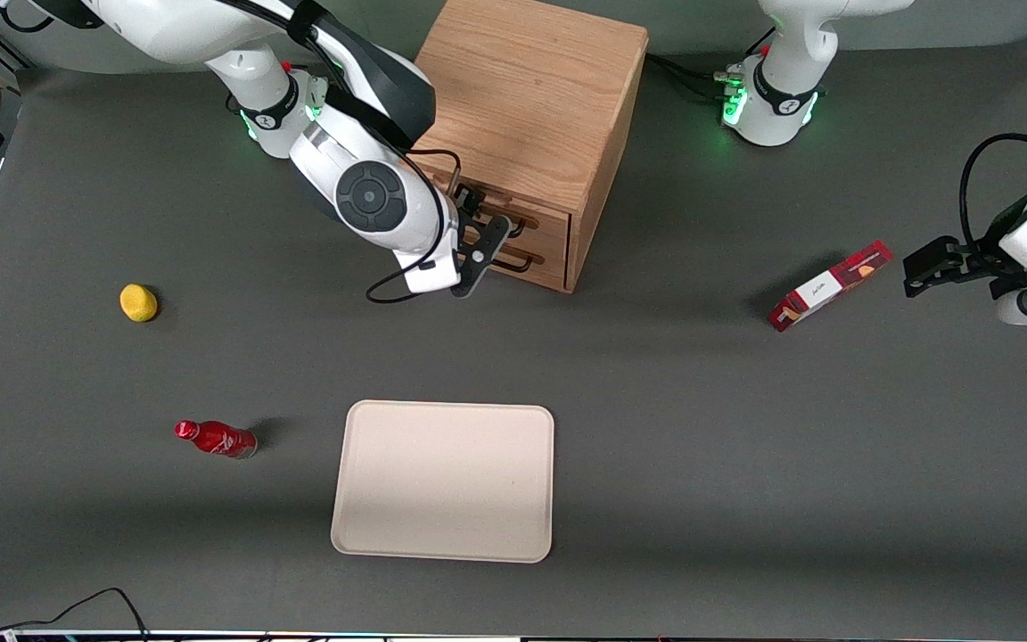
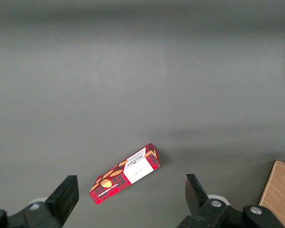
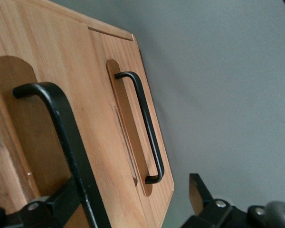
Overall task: Close top drawer
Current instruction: 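Keep pushing the drawer with the right gripper until flush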
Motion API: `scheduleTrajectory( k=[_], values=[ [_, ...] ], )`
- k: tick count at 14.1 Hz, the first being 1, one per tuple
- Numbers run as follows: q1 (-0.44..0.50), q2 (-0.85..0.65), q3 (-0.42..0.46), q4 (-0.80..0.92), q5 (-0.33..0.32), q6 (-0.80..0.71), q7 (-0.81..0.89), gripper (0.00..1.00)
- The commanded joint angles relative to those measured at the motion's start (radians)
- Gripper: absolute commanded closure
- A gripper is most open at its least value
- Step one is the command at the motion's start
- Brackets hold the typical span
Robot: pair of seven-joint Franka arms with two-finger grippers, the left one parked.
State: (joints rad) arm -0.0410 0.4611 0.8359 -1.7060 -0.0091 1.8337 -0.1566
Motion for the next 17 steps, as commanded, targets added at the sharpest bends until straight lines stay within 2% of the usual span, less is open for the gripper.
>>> scheduleTrajectory(
  k=[1,8,12,17],
  values=[
    [-0.017,-0.045,0.034,-0.053,0.012,0.022,0.045,0.00],
    [-0.025,-0.055,0.046,-0.078,0.017,0.044,0.049,0.00],
    [-0.042,-0.042,0.055,-0.075,0.044,0.050,0.040,0.00],
    [-0.045,-0.038,0.048,-0.018,0.043,0.027,0.032,0.00]
  ],
)
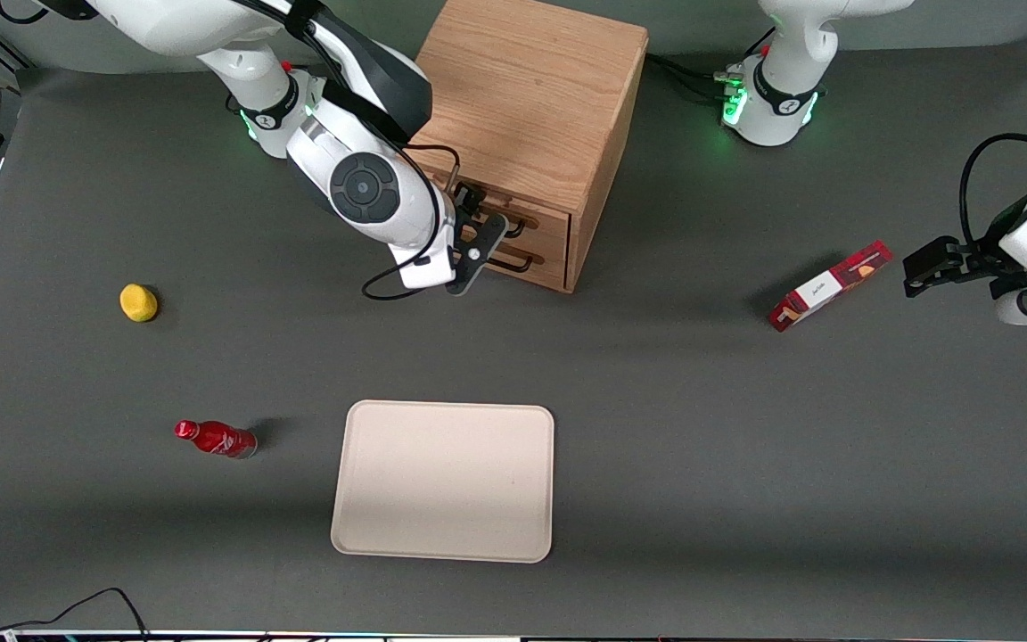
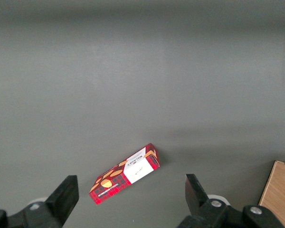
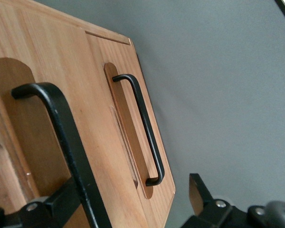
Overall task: Close top drawer
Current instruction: 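Keep pushing the drawer with the right gripper until flush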
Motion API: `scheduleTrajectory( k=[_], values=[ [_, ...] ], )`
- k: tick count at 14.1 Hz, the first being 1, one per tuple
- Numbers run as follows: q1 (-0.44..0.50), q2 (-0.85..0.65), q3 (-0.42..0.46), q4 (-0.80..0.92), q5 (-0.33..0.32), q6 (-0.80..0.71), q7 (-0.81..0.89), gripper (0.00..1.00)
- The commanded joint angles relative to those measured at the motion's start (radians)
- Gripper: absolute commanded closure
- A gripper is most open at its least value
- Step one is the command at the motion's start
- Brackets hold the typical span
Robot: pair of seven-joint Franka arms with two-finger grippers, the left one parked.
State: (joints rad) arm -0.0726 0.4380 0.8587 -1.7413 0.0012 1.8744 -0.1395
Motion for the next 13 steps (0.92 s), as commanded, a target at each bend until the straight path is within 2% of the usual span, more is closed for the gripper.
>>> scheduleTrajectory(
  k=[1,7,13],
  values=[
    [-0.013,-0.012,0.023,0.034,0.033,-0.023,0.015,0.00],
    [-0.027,-0.019,0.020,0.109,0.033,-0.119,-0.035,0.00],
    [-0.047,-0.099,0.005,0.327,0.007,-0.337,-0.034,0.00]
  ],
)
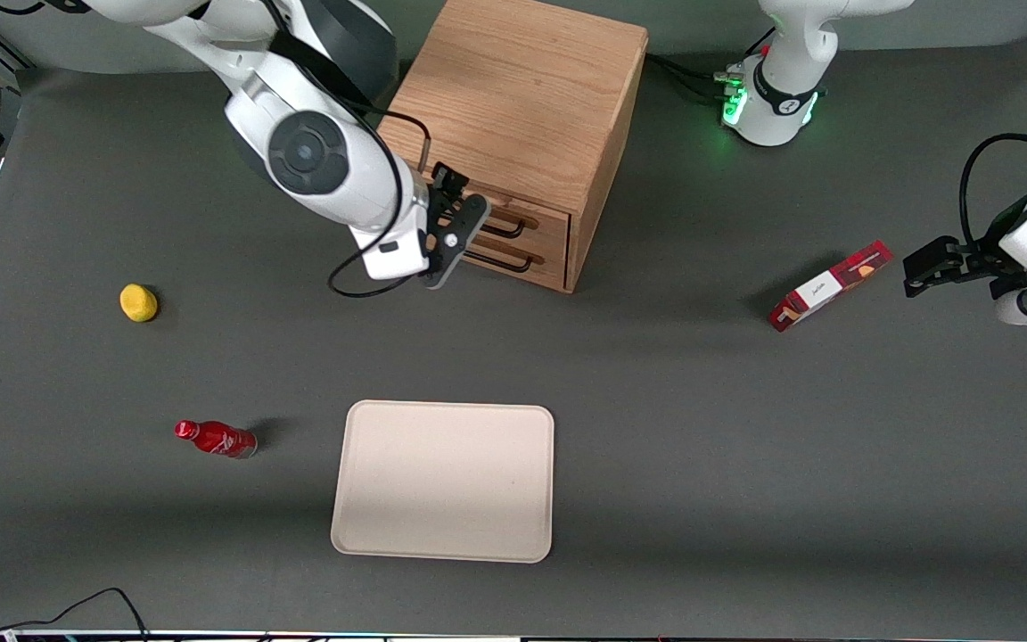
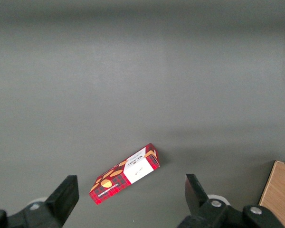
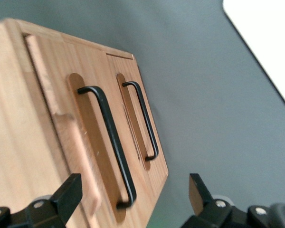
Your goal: Close top drawer
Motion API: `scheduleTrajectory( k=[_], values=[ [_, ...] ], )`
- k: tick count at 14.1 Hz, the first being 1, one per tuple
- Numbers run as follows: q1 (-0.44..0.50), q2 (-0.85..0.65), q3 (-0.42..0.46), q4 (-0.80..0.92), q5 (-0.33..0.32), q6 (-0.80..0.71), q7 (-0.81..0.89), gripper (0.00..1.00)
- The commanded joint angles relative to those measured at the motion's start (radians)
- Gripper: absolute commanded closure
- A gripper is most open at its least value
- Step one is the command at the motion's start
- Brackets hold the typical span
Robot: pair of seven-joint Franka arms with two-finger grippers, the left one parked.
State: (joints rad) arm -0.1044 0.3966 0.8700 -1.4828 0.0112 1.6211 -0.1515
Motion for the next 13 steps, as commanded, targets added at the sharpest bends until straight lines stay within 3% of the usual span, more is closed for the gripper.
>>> scheduleTrajectory(
  k=[1,3,7,10,13],
  values=[
    [-0.014,-0.109,-0.025,0.079,-0.025,-0.114,-0.022,0.00],
    [-0.014,-0.246,-0.084,0.069,-0.046,-0.162,-0.010,0.00],
    [-0.012,-0.389,-0.312,0.072,-0.034,-0.308,-0.008,0.00],
    [-0.011,-0.467,-0.472,0.062,-0.036,-0.320,-0.023,0.00],
    [-0.011,-0.542,-0.578,-0.014,-0.045,-0.308,-0.028,0.00]
  ],
)
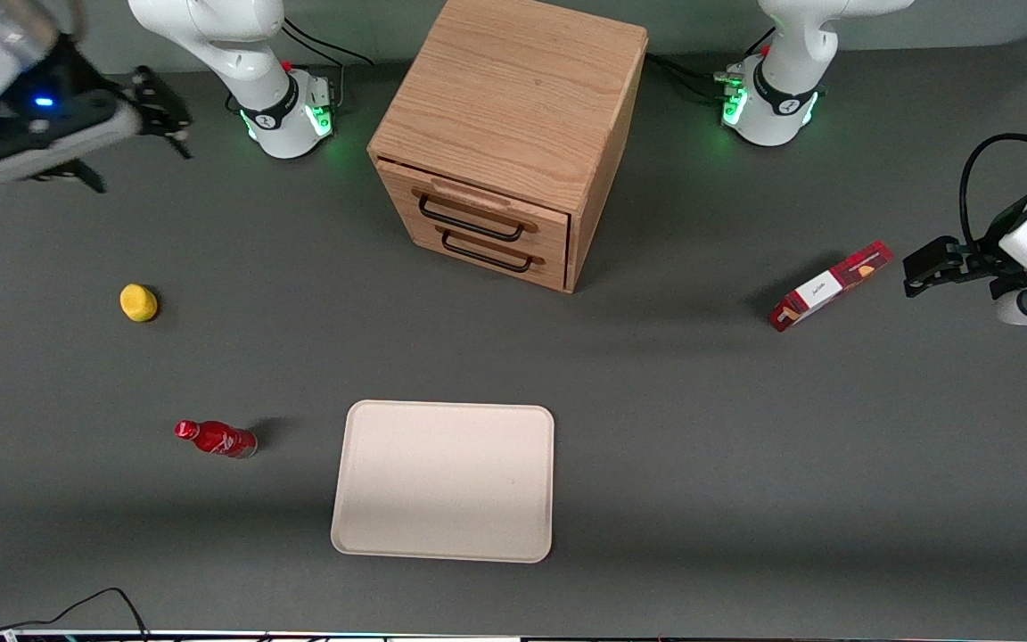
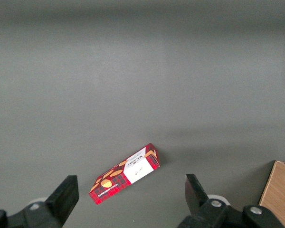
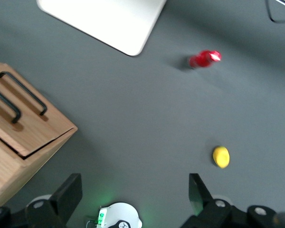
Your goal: Close top drawer
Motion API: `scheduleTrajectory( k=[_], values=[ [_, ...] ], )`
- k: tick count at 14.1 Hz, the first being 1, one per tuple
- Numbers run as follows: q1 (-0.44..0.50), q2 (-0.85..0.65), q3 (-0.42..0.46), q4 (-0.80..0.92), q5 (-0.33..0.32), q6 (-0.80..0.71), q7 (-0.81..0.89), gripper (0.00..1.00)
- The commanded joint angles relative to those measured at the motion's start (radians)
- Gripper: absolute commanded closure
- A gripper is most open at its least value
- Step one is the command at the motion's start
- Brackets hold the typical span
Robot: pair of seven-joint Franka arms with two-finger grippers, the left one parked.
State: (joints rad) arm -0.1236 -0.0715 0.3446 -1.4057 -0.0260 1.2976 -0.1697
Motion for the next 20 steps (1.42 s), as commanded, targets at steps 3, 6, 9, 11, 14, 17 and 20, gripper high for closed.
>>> scheduleTrajectory(
  k=[3,6,9,11,14,17,20],
  values=[
    [-0.004,-0.152,-0.157,-0.244,-0.011,0.115,-0.051,0.00],
    [-0.004,-0.299,-0.219,-0.494,0.004,0.268,-0.090,0.00],
    [-0.007,-0.358,-0.239,-0.581,0.056,0.319,-0.083,0.00],
    [-0.005,-0.353,-0.283,-0.579,0.066,0.338,-0.076,0.00],
    [-0.002,-0.338,-0.274,-0.582,0.072,0.379,0.048,0.00],
    [0.007,-0.256,-0.272,-0.527,0.066,0.393,0.056,0.00],
    [0.006,-0.205,-0.256,-0.483,0.060,0.372,0.062,0.00]
  ],
)
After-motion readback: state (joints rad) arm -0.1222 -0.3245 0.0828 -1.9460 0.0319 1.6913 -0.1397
